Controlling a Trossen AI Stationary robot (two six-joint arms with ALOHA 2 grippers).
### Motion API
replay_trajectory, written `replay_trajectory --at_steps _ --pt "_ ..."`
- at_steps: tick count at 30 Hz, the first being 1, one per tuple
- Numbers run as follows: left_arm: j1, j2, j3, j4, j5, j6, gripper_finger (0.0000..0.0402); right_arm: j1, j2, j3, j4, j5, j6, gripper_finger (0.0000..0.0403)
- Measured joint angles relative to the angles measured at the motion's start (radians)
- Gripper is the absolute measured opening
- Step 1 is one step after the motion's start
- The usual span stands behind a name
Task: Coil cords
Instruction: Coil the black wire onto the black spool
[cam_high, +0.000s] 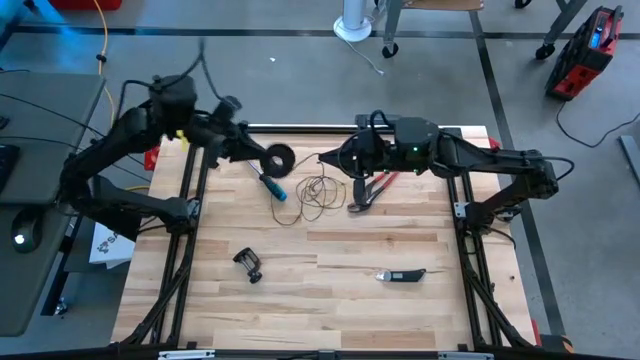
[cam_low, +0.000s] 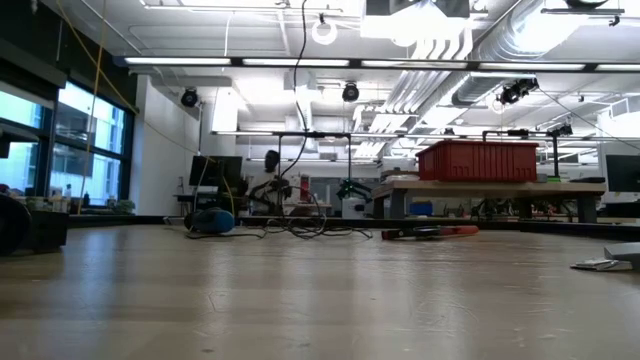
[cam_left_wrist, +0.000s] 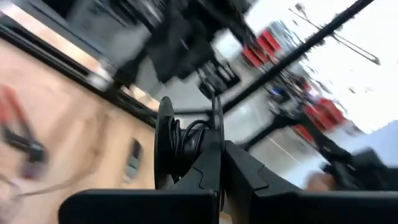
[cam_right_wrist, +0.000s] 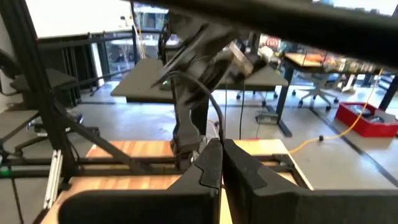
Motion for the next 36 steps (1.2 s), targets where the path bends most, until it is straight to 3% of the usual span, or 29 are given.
replay_trajectory --at_steps 7,13,19,27,36 --pt "-0.050 0.126 0.000 0.113 0.181 -0.058 0.0000 -0.004 0.000 0.000 0.074 0.000 -0.012 0.0000" --pt "-0.070 0.230 0.000 0.422 0.305 -0.173 0.0000 -0.005 0.001 0.000 0.091 -0.003 0.004 0.0000" --pt "-0.070 0.315 0.000 0.674 0.359 -0.285 0.0000 -0.004 0.001 0.000 0.138 -0.023 0.033 0.0000" --pt "-0.044 0.388 0.000 0.981 0.362 -0.349 0.0000 -0.004 0.001 0.000 0.159 -0.131 0.118 0.0000" --pt "0.037 0.388 0.000 1.193 0.235 -0.304 0.0000 -0.003 0.006 0.000 0.196 -0.164 0.214 0.0000"
